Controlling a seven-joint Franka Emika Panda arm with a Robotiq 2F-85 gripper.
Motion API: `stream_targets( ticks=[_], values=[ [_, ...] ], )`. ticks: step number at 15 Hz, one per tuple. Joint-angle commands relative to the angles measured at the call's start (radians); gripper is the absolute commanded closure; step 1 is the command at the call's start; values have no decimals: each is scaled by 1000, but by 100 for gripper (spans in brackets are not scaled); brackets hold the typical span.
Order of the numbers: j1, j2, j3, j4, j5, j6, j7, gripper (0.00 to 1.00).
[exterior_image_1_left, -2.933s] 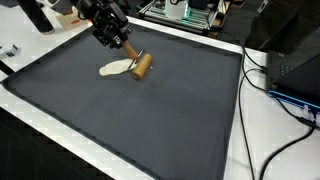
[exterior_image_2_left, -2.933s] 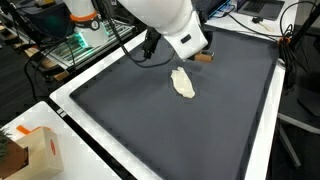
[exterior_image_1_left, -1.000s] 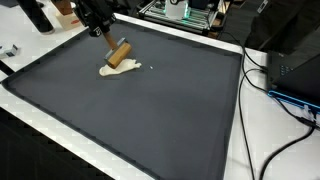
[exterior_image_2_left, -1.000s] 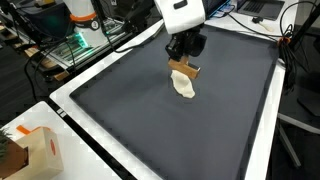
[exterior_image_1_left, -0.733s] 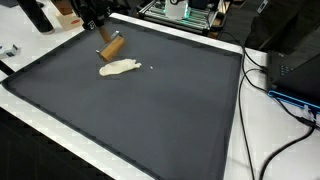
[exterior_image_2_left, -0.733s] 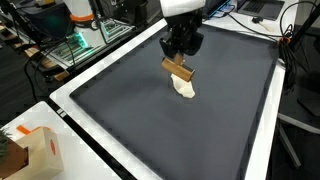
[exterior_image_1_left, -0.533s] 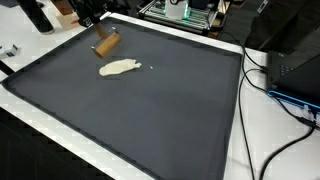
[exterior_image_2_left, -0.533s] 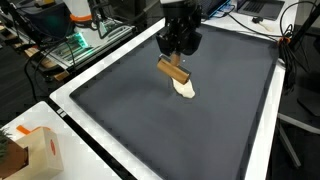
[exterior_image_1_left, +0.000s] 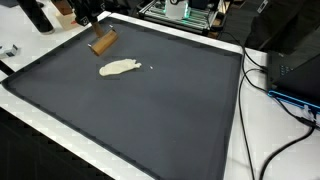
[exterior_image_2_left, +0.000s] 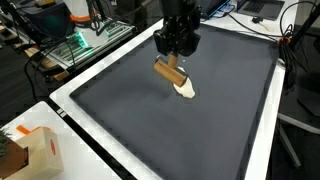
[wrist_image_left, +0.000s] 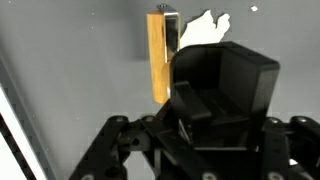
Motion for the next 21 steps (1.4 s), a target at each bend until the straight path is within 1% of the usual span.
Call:
stream_targets(
  ticks=[1,5,8,10,13,16,21],
  values=[
    [47,12,-29,-10,-132,60,167,77],
    [106,40,-66,-16,-338,106,414,77],
    [154,62,-98,-18,-480,95,593,77],
    [179,75,-112,-21,-546,83,686,77],
    [213,95,-128,-28,-628,69,807,77],
    [234,112,-132,-32,-689,50,899,77],
    [252,135,-125,-30,-742,7,988,77]
  ],
)
